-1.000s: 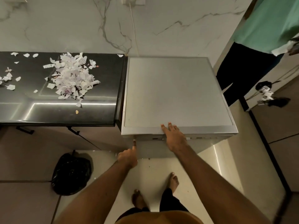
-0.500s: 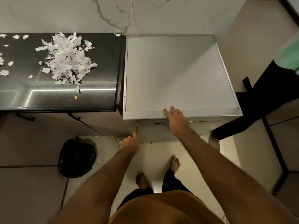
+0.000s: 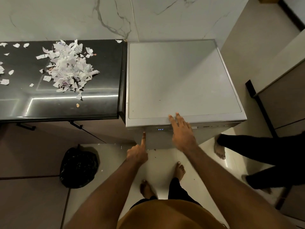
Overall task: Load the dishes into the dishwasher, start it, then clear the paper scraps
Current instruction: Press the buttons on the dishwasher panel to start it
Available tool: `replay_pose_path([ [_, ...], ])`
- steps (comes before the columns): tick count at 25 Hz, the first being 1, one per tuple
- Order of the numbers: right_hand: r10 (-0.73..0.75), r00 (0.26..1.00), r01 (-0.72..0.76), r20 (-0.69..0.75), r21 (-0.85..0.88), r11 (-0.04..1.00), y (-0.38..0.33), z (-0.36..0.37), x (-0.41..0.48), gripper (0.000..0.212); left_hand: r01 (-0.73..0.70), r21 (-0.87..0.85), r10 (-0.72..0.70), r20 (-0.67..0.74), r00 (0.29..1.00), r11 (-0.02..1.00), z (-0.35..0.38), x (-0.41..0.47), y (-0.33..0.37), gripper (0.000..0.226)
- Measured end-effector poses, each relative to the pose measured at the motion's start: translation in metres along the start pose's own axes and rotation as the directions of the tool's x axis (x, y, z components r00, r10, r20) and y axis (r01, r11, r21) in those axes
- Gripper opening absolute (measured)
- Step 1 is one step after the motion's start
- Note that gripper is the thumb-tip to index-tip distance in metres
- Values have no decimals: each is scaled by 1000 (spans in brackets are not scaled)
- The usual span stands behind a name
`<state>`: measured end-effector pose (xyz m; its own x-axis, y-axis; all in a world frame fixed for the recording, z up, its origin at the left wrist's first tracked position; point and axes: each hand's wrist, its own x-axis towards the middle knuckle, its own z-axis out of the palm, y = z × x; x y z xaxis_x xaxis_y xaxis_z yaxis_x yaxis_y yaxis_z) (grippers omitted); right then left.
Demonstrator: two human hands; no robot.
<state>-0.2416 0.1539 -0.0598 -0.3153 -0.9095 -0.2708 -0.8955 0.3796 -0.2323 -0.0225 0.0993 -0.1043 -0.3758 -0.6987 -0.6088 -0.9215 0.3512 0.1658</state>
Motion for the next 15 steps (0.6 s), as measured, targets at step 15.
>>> replay_pose_path([
  [15,89,990,-92,110,19,996,65,30,-63,77,27,130,-24,-22,999,991,-1,17,12,109],
])
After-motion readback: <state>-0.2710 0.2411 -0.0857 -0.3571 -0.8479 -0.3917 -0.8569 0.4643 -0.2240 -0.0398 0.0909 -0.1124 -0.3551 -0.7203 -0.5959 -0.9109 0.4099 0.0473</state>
